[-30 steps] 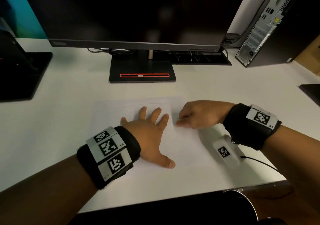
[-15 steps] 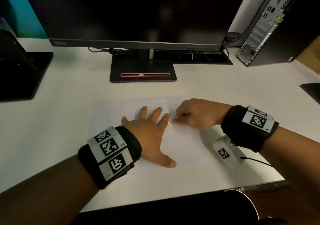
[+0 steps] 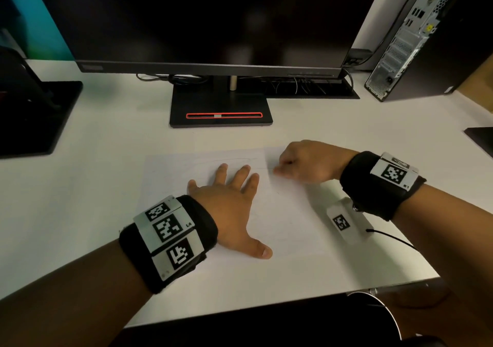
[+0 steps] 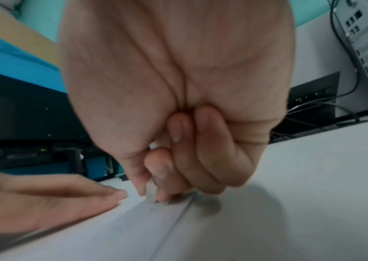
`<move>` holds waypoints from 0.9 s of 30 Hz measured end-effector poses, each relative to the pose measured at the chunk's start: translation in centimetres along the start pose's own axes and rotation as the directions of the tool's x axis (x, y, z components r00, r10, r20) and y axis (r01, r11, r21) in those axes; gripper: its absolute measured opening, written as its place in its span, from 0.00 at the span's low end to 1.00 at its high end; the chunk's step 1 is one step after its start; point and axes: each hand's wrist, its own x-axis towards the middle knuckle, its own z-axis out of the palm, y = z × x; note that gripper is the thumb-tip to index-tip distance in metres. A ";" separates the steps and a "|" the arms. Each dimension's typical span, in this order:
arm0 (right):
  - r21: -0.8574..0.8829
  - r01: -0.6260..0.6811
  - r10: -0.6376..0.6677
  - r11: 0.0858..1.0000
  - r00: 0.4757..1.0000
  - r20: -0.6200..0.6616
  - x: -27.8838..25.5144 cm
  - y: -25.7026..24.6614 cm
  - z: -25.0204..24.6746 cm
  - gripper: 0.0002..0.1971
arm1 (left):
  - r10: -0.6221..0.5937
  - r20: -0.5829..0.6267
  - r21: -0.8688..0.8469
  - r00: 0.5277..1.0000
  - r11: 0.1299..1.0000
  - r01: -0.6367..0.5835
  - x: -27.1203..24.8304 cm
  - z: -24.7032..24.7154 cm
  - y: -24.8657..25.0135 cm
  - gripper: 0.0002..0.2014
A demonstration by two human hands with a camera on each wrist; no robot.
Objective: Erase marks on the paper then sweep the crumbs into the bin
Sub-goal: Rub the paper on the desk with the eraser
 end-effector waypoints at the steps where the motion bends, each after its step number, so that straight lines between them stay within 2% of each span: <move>1: -0.016 0.004 -0.005 1.000 1.000 -0.022 0.0 0.0 0.1 0.23 | 0.000 -0.002 0.000 1.000 1.000 0.000 0.0 0.0 0.0 0.69; 4: -0.041 0.084 -0.082 0.996 0.995 0.057 -0.5 -0.9 1.0 0.23 | -0.003 0.002 0.002 1.000 1.000 0.003 0.0 0.1 0.0 0.69; 6: -0.007 0.079 -0.077 0.997 0.991 0.108 -0.8 -0.8 0.9 0.24 | -0.003 0.006 0.003 1.000 1.000 0.003 0.0 0.0 0.0 0.69; 9: -0.004 0.007 -0.007 1.000 1.000 0.013 -0.1 0.2 0.1 0.23 | -0.003 -0.001 0.002 1.000 1.000 0.003 0.0 0.0 0.0 0.69; 11: -0.029 0.009 -0.011 1.000 0.998 -0.058 0.1 0.1 0.3 0.23 | 0.000 -0.006 0.009 1.000 1.000 0.000 0.1 0.2 0.0 0.69; 14: -0.034 0.073 -0.073 0.997 0.997 0.023 -0.3 -0.7 1.2 0.23 | 0.000 -0.004 0.010 1.000 1.000 0.000 0.2 0.2 -0.1 0.69; 16: 0.016 0.043 -0.044 0.999 0.996 0.075 -0.1 -0.5 0.8 0.24 | -0.002 0.000 0.012 1.000 1.000 0.002 0.2 0.1 -0.1 0.69; 18: 0.071 -0.031 0.030 0.997 0.999 0.014 0.7 0.2 0.1 0.24 | -0.004 0.001 0.013 1.000 1.000 0.004 0.2 0.1 -0.1 0.69; 20: 0.032 -0.063 0.065 0.998 0.995 -0.076 1.1 0.2 -0.1 0.23 | -0.004 -0.001 0.016 1.000 1.000 0.004 0.2 0.1 0.0 0.69; 22: 0.014 -0.020 0.020 1.000 0.998 -0.053 1.1 -0.4 0.4 0.23 | -0.004 -0.002 0.018 1.000 1.000 0.004 0.2 0.2 0.0 0.69; 24: 0.062 0.012 -0.015 0.998 0.999 0.040 0.8 -0.9 0.8 0.23 | -0.004 -0.003 0.017 1.000 1.000 0.004 0.2 0.1 0.0 0.69; 25: 0.105 -0.009 0.002 0.994 0.998 0.065 0.8 -0.9 0.6 0.23 | -0.004 -0.003 0.017 1.000 1.000 0.005 0.2 0.1 0.0 0.69; 27: 0.154 -0.071 0.067 0.985 0.997 0.031 1.3 -0.3 -0.2 0.22 | -0.004 -0.004 0.014 1.000 1.000 0.004 0.2 0.1 0.0 0.69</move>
